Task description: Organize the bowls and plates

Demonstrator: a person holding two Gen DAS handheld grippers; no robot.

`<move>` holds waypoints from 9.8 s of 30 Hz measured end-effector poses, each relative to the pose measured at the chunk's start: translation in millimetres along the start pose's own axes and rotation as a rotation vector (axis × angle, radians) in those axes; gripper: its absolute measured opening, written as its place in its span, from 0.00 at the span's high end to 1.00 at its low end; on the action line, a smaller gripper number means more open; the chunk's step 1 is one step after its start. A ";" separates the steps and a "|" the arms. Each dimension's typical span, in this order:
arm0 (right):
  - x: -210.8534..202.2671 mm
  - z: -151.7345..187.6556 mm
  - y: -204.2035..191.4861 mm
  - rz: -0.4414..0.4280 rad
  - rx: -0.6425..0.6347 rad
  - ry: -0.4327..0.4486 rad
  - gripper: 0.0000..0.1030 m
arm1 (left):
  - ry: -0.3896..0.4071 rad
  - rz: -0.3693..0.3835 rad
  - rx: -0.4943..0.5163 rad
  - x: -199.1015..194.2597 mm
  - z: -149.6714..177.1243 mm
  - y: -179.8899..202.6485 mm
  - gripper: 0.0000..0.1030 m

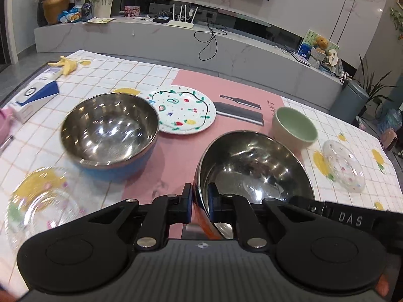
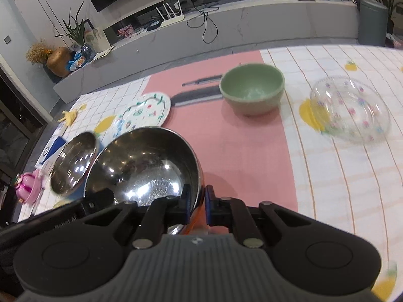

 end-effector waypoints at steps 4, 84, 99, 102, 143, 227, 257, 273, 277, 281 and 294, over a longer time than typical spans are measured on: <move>-23.4 22.0 -1.9 0.002 0.037 -0.005 0.92 | -0.008 -0.005 0.023 -17.5 14.6 3.4 0.89; -11.2 -37.9 -115.3 0.016 -0.128 -0.013 0.27 | 0.007 -0.167 0.095 -16.9 -94.3 -106.0 0.32; 74.0 -61.6 -132.0 0.041 -0.014 -0.122 0.39 | -0.063 -0.138 0.005 40.6 -101.8 -136.6 0.33; 82.2 -61.8 -132.1 0.030 -0.004 -0.130 0.44 | -0.081 -0.142 -0.004 50.7 -99.7 -135.1 0.35; -21.0 -55.3 -120.3 -0.114 0.064 -0.016 0.96 | -0.005 -0.092 -0.078 -46.3 -92.2 -76.1 0.92; -97.8 27.4 8.8 0.032 0.168 -0.048 0.73 | -0.109 0.042 0.059 -61.5 -11.4 9.8 0.69; -35.6 -76.4 85.8 0.146 0.173 0.049 0.57 | -0.249 0.121 0.177 30.1 -79.8 98.2 0.66; 24.6 -100.4 110.1 0.130 0.154 0.008 0.57 | -0.326 0.126 0.140 115.9 -89.9 119.2 0.59; 33.5 -101.0 115.2 0.096 0.176 -0.009 0.57 | -0.341 0.130 0.122 131.3 -90.0 119.5 0.58; 40.4 -104.4 118.0 0.079 0.193 -0.013 0.57 | -0.339 0.135 0.091 142.8 -92.7 119.3 0.58; 61.8 -111.3 128.6 0.058 0.248 -0.018 0.70 | -0.295 0.106 0.057 176.5 -102.4 132.6 0.58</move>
Point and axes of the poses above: each gripper's, at about its wrist camera, not at the fingertips, and x roughly the way its jaws point, y to its right, z to its underside, the point moved 3 cm from there along x, roughly the way its jaws point, and after that the axes turned 9 degrees about -x, right-handed, at the moved point
